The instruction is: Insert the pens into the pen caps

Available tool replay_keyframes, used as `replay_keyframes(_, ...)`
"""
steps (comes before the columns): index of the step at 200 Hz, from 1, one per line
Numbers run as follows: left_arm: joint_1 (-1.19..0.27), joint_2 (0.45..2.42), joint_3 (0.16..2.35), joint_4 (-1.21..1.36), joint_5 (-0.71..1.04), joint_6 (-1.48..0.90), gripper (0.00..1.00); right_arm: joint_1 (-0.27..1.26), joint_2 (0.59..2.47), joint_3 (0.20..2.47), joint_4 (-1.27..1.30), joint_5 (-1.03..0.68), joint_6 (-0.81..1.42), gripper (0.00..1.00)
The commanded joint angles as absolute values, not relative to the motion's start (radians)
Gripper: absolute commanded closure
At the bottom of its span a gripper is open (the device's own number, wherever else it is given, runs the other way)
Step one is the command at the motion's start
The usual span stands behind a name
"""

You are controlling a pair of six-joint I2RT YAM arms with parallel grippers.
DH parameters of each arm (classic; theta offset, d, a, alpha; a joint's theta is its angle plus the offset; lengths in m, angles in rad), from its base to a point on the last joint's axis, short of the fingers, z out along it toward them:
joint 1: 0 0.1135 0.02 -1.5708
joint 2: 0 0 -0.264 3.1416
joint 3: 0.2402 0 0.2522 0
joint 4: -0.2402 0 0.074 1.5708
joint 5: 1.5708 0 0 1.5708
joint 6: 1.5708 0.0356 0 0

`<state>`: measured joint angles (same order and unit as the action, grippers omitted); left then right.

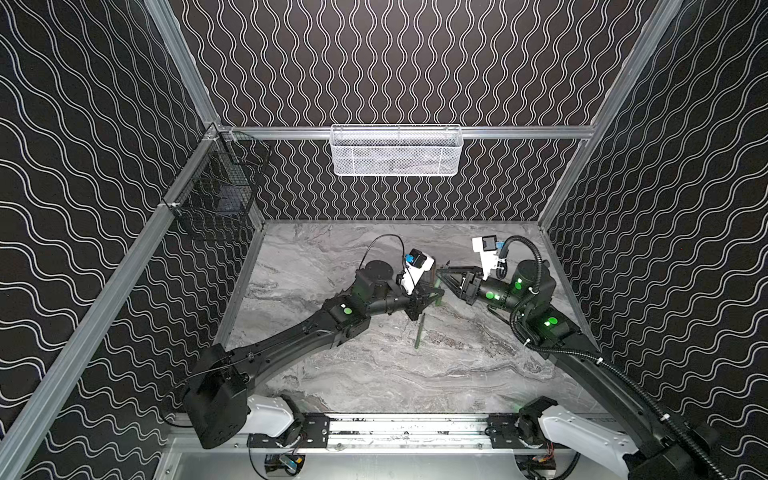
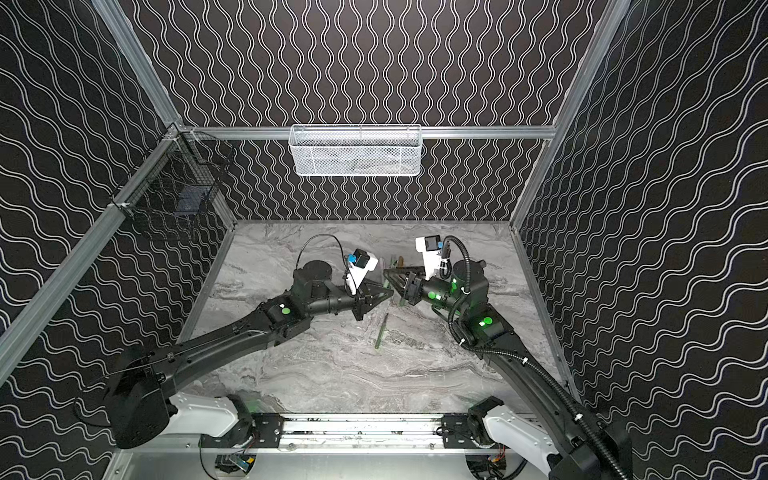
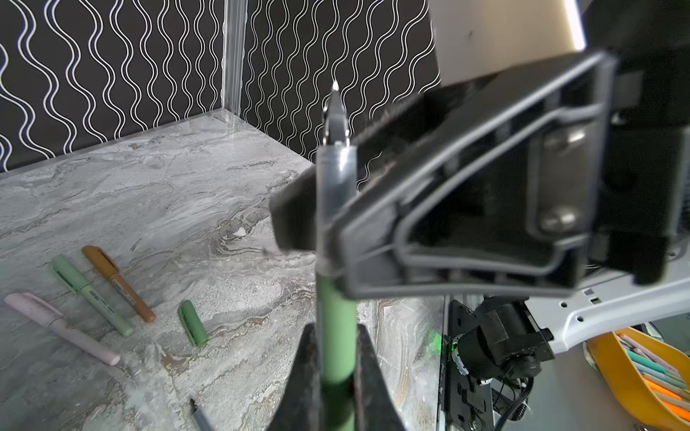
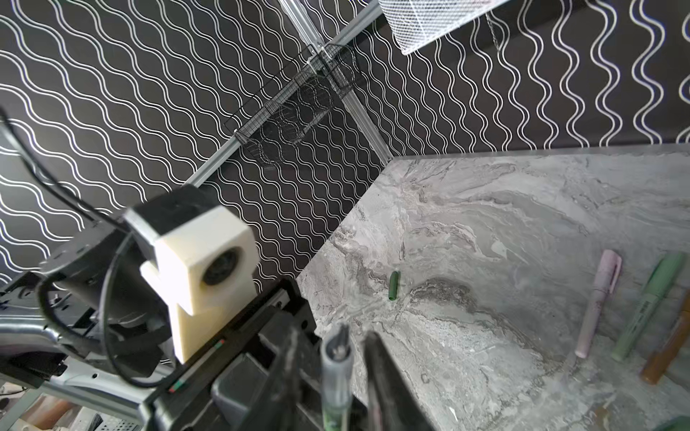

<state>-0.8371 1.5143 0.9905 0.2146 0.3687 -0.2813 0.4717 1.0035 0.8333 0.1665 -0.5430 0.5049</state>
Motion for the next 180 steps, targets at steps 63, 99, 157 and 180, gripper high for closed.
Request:
replay_keyframes(63, -0.836, 1.388, 0.861, 0.391, 0.063, -0.307, 0.96, 0.444, 0.892, 0.780, -0.084, -0.127, 0.530, 0.63)
replay_keyframes(99, -0.836, 1.353, 0.771, 0.571, 0.063, -0.323, 0.98, 0.368, 1.137, 0.815, -0.185, -0.143, 0.525, 0.63)
replay_keyframes(157, -0.839, 1.335, 0.764, 0.590, 0.111, -0.322, 0.98, 0.367, 1.611, 1.042, -0.272, -0.109, 0.488, 0.64)
replay_keyframes(180, -0.842, 1.333, 0.752, 0.617, 0.117, -0.323, 0.99, 0.367, 1.742, 1.128, -0.331, -0.064, 0.482, 0.62)
